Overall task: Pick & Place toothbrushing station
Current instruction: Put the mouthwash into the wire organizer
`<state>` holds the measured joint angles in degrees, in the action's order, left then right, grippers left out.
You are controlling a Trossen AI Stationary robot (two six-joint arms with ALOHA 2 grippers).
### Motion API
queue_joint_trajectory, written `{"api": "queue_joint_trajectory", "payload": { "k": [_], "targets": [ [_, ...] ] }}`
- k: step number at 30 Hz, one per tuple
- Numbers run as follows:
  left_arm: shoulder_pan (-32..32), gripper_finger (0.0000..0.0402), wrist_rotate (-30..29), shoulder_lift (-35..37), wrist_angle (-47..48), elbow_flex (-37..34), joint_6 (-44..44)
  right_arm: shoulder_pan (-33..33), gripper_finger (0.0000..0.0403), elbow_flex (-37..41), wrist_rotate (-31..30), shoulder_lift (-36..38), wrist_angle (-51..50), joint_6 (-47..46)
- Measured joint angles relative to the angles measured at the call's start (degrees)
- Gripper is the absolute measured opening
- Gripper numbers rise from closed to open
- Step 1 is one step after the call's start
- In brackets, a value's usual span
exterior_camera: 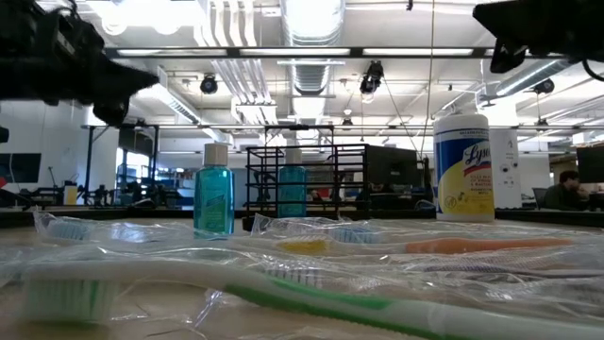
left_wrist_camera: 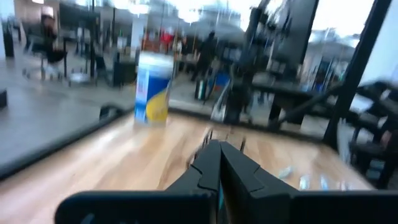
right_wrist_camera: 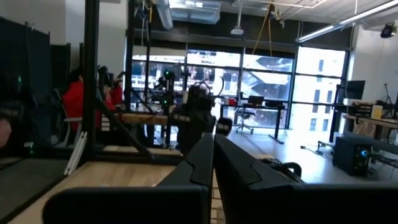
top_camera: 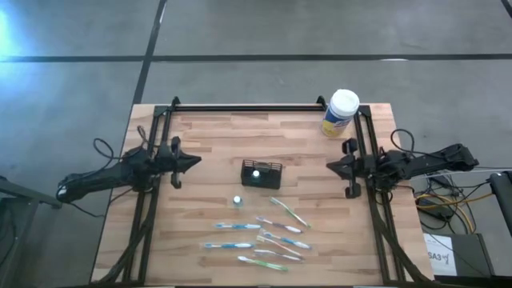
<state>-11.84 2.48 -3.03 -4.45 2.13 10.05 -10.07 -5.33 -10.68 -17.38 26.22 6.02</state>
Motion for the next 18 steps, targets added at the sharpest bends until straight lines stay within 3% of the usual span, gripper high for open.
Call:
{"api": "queue_joint_trajectory", "payload": {
  "k": [4, 8, 18],
  "targets": [
    [0.00, 0.0007, 0.33, -1.89, -1.99, 6.22, 2.39, 0.00, 0.0011, 0.75, 0.00, -0.24, 0.10, 0.19],
    [0.46, 0.0007, 0.92, -8.57, 1.09, 17.08, 3.15, -0.05, 0.0011, 1.13, 0.02, -0.24, 0.34, 0.02],
    [2.03, 0.0007, 1.09, -42.74, 32.33, 52.21, 0.83, -0.04, 0.0011, 2.08, 0.02, -0.39, 0.28, 4.03]
  ]
}}
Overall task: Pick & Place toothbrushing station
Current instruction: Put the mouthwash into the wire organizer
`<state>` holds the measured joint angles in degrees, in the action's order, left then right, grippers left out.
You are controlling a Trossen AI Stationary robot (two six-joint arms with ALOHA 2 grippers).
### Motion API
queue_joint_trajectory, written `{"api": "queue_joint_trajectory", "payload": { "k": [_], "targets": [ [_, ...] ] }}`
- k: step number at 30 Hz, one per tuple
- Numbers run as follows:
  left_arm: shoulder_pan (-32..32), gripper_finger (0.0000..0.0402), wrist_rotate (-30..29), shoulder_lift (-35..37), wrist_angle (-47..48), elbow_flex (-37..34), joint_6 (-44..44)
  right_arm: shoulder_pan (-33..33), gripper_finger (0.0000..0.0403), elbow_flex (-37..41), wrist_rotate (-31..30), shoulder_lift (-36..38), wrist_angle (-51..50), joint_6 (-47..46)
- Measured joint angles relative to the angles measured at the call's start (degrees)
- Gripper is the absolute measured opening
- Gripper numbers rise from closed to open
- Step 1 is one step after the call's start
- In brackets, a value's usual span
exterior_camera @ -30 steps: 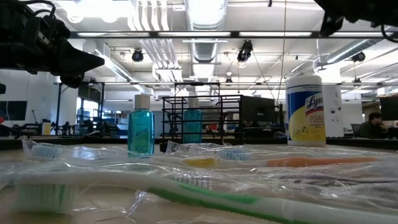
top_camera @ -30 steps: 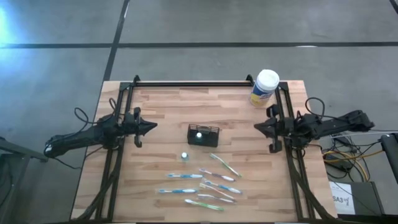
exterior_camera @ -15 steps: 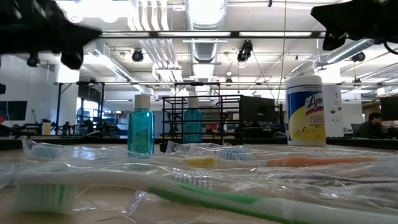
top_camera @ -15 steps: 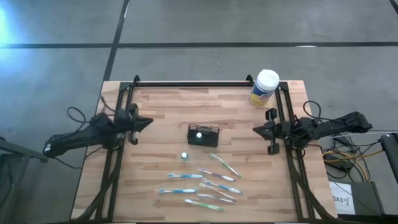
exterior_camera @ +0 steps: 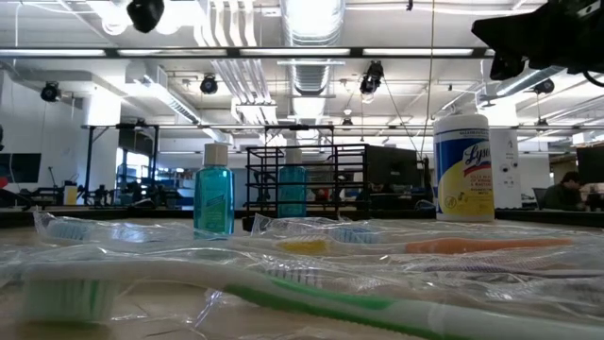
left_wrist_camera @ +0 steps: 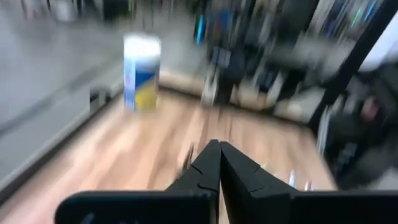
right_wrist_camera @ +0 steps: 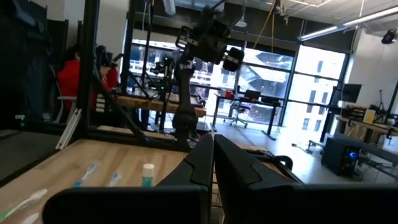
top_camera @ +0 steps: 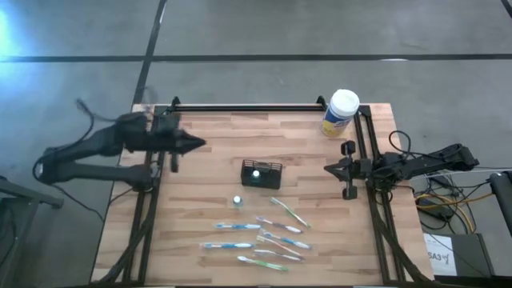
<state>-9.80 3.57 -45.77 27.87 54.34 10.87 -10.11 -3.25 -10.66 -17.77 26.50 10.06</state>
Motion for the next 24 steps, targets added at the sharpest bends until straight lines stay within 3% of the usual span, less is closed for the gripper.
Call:
{"api": "queue_joint_trajectory", "payload": {
  "k": [3, 9, 16, 19, 24],
  "targets": [
    [1.59, 0.0007, -0.02, -8.35, 8.44, 7.38, -0.88, 0.00, 0.0011, 0.00, 0.00, 0.03, 0.00, 0.61],
    [6.74, 0.0007, -4.54, -20.60, 13.76, 17.03, -1.12, 0.00, 0.0011, 0.00, 0.00, 0.02, -0.06, 1.57],
    [14.35, 0.0010, -15.17, -30.87, 22.70, 25.65, 2.99, 0.00, 0.0011, 0.07, -0.02, 0.03, -0.13, 2.34],
    [17.51, 0.0027, -19.74, -33.43, 22.97, 27.47, 5.60, 0.00, 0.0011, 0.07, 0.00, 0.03, -0.15, 2.86],
    [20.06, 0.0081, -20.00, -37.83, 25.38, 27.81, 9.18, 0.00, 0.0011, 0.07, -0.02, 0.14, -0.02, 2.22]
  ]
}}
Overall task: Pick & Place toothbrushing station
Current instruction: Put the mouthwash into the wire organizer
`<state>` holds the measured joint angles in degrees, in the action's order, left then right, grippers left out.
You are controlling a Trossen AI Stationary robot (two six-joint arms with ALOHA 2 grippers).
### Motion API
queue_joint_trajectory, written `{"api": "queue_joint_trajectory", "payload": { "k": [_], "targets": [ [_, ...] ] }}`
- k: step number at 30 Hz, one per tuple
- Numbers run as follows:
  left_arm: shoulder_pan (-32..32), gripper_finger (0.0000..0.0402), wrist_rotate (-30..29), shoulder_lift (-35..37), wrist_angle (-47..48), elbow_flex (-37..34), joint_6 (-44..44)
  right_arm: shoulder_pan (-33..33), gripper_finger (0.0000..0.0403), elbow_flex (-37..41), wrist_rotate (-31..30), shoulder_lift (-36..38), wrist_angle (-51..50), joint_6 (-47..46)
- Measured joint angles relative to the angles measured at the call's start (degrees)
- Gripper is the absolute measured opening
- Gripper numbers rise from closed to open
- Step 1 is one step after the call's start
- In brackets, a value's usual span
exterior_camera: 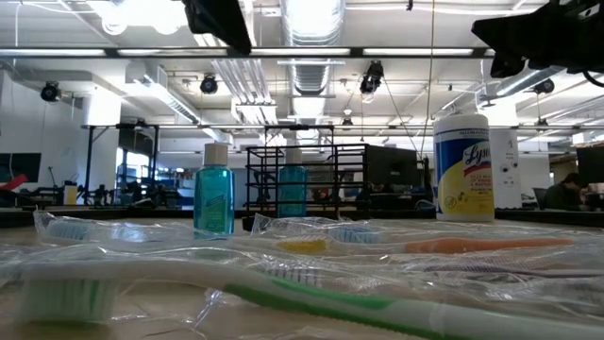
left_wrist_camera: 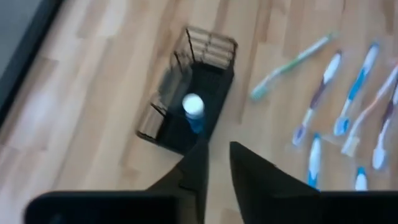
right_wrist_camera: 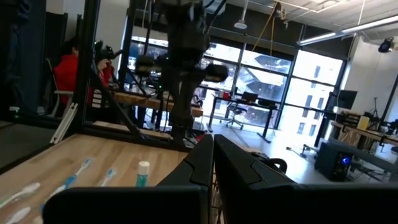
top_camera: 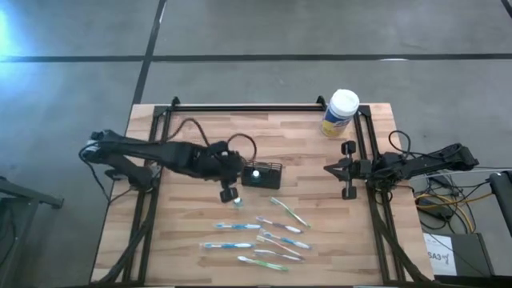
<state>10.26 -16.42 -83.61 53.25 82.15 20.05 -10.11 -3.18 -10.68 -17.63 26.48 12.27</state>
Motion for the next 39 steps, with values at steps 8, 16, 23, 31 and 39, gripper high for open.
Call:
{"api": "queue_joint_trajectory", "payload": {
  "k": [8, 16, 23, 31, 39],
  "targets": [
    [2.29, 0.0174, 3.01, -5.66, 2.34, 0.00, 2.61, 0.00, 0.0011, -0.41, 0.02, -0.02, 0.04, -1.76],
    [2.56, 0.0214, 9.82, -9.82, 3.09, -0.37, 4.52, 0.07, 0.0011, -0.55, 0.00, -0.04, 0.01, -0.80],
    [2.47, 0.0209, 11.14, -13.95, 3.17, -1.20, 5.46, 0.04, 0.0011, -0.55, 0.00, -0.10, -0.07, -0.26],
    [2.47, 0.0209, 10.89, -16.12, 2.87, -1.55, 5.09, 0.02, 0.0011, -0.55, 0.00, -0.11, -0.07, -0.29],
    [2.46, 0.0208, 10.33, -16.47, 1.31, -1.92, 3.21, 0.00, 0.0011, -0.55, 0.00, -0.13, -0.04, -0.20]
  ]
}}
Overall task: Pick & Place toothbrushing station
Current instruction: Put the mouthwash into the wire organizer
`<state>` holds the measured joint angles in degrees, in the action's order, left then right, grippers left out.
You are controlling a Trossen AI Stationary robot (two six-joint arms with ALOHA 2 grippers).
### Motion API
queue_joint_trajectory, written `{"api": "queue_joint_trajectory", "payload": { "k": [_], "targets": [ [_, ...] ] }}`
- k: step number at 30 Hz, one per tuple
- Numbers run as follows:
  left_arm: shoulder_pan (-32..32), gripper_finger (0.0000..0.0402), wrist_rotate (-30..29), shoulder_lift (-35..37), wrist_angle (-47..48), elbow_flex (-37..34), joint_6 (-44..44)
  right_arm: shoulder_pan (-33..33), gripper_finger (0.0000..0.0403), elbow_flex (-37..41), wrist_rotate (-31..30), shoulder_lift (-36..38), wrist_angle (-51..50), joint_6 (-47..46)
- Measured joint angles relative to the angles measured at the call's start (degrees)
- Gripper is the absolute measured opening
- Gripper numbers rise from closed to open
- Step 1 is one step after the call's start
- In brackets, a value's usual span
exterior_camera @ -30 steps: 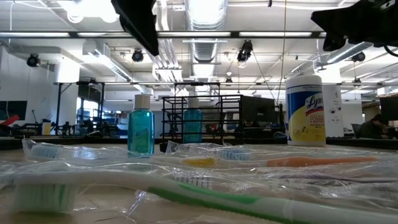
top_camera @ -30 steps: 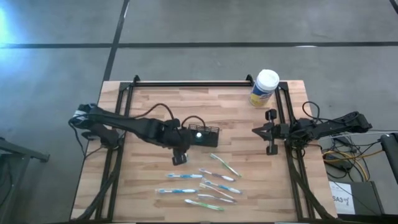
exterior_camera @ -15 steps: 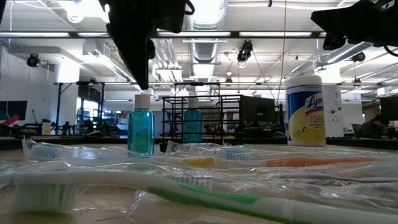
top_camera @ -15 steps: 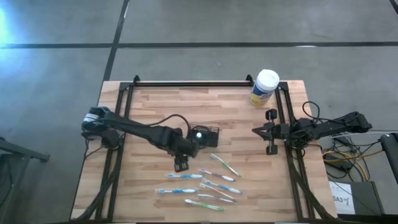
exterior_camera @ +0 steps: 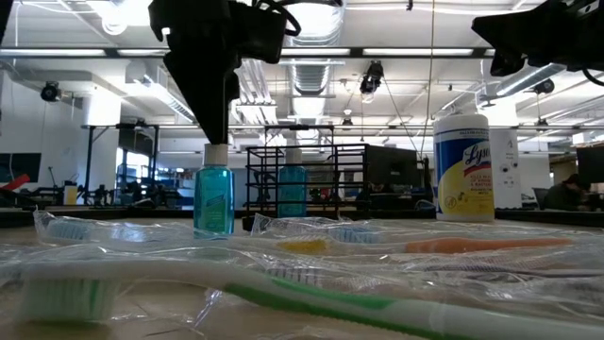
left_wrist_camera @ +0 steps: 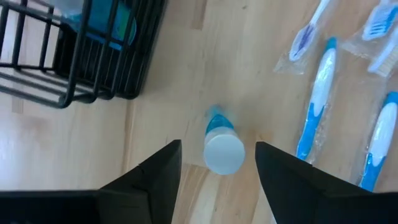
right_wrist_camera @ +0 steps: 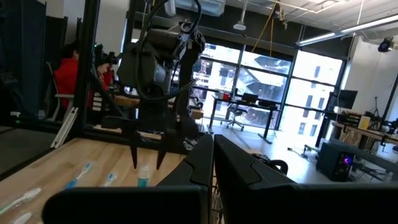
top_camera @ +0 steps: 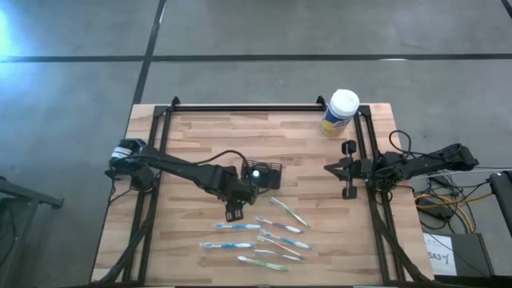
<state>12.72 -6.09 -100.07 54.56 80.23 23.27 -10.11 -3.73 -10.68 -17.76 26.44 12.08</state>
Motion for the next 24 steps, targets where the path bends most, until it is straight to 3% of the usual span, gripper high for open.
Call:
{"api": "queue_joint_trajectory", "payload": {
  "k": [14, 24],
  "targets": [
    [-0.25, 0.0195, 0.68, -2.18, -0.26, 0.00, -1.13, 0.00, 0.0011, 0.04, 0.00, -0.02, -0.02, -0.03],
    [-0.30, 0.0135, 0.74, -2.18, -0.03, 0.04, -2.61, 0.02, 0.0011, 0.04, -0.02, -0.02, 0.00, 0.14]
  ]
}}
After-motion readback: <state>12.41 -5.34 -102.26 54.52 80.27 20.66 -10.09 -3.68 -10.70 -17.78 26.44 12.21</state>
